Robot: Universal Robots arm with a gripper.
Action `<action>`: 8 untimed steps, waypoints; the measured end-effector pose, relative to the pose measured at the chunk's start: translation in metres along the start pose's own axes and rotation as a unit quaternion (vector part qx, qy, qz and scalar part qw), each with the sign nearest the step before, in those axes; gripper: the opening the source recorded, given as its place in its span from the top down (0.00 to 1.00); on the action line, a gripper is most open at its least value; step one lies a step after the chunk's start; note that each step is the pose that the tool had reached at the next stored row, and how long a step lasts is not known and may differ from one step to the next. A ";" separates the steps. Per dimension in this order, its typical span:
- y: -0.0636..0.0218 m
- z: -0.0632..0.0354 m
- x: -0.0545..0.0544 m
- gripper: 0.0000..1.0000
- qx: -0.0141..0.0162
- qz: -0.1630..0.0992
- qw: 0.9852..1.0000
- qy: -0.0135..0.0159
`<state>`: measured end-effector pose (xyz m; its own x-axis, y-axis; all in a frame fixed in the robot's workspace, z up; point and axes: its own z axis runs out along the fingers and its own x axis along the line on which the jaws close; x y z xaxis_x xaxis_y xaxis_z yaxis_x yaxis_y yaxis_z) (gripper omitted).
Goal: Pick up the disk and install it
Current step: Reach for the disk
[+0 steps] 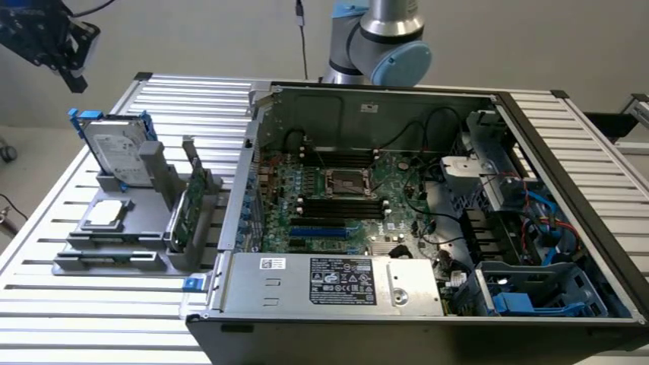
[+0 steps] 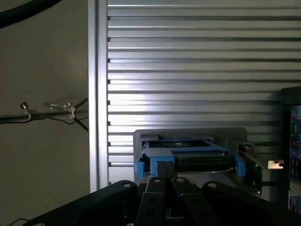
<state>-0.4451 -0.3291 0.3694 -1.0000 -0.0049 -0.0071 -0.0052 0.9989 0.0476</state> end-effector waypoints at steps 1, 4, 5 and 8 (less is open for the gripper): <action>0.0000 0.0000 0.000 0.89 0.000 -0.001 1.000 0.000; 0.0000 0.0000 0.000 0.89 0.000 -0.005 1.000 0.000; 0.0000 0.0000 0.000 0.89 0.000 -0.006 1.000 0.000; 0.0000 0.0000 0.000 0.89 0.000 -0.010 1.000 0.000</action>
<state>-0.4451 -0.3291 0.3694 -0.9997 -0.0247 -0.0071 -0.0251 0.9986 0.0476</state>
